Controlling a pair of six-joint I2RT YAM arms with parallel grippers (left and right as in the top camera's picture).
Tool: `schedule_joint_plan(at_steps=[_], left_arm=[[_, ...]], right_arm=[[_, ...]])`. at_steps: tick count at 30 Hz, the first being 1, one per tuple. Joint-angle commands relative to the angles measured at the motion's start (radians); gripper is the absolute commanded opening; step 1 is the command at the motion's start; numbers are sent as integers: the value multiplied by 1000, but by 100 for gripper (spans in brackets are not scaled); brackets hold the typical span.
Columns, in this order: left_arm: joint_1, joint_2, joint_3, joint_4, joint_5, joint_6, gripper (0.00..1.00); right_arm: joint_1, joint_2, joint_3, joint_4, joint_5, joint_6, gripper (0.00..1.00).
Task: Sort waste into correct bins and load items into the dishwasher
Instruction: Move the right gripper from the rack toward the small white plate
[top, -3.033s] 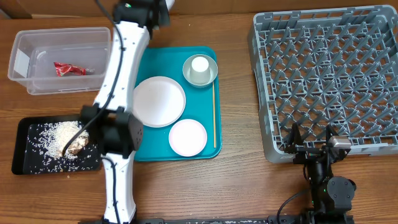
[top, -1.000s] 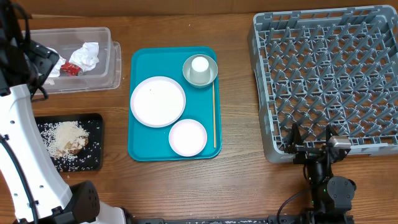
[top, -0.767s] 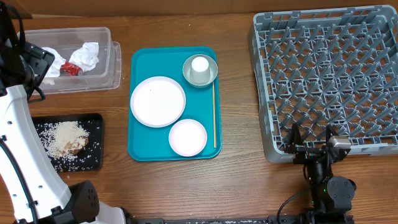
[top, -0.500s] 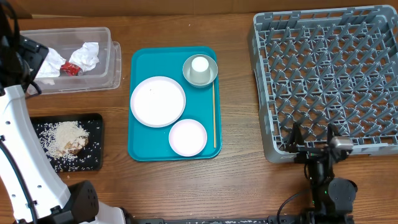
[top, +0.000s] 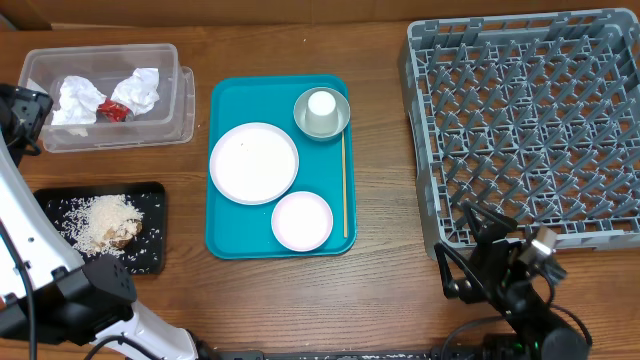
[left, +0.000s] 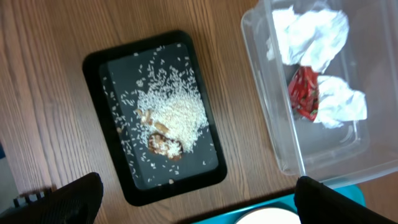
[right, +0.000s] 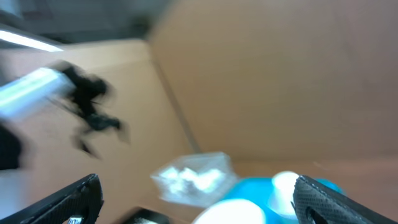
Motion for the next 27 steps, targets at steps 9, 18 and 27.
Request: schedule_joint_plan(at_steps=[9,18,27], left_arm=[[-7,86,0,-1,78,-13,100],[-7,89,0,2,77,-13,100],[-7,89,0,2,78,-13,100]], right_arm=[[4,-8,111,130,-72,220,100],[4,77,444,-375,-97,-89,100],[4,405,682,-494,-285,-204,99]])
